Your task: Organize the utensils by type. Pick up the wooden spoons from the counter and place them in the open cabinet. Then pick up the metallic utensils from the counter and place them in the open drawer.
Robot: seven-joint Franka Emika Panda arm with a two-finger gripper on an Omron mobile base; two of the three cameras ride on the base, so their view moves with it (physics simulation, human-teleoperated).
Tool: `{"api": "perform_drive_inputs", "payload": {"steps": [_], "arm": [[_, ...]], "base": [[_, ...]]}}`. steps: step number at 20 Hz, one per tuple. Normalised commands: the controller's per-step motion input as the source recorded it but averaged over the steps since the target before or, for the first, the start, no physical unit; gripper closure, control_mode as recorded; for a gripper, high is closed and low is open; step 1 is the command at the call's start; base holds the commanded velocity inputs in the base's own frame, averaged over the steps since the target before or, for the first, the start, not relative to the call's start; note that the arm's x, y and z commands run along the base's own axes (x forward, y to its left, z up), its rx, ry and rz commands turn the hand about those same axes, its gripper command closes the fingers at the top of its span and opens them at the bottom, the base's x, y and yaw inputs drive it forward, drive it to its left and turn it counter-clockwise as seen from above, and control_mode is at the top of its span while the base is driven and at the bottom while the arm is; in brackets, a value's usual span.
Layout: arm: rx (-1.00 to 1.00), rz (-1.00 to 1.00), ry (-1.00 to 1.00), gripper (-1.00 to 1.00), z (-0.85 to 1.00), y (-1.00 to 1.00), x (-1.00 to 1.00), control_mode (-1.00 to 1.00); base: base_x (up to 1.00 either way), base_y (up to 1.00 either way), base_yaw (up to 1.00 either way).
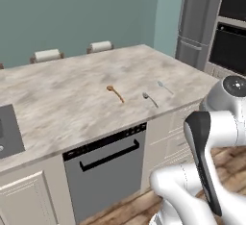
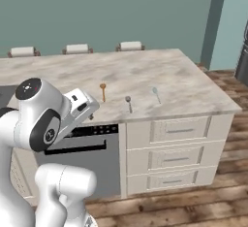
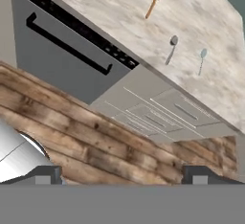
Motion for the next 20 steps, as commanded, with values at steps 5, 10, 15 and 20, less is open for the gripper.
{"api": "perform_drive_inputs", "payload": {"steps": [5, 10, 15, 20], "arm": [[0.00, 0.00, 0.00, -1.00, 0.00, 0.00, 0.00, 1.00], [0.00, 0.00, 0.00, -1.00, 0.00, 0.00, 0.00, 1.00], [0.00, 0.00, 0.00, -1.00, 0.00, 0.00, 0.00, 1.00], [0.00, 0.00, 0.00, -1.00, 0.00, 0.00, 0.00, 1.00]], "base": [[0.61, -0.22, 0.25], [0.55, -0.19, 0.23], [0.52, -0.24, 0.21], [0.55, -0.25, 0.20]]}}
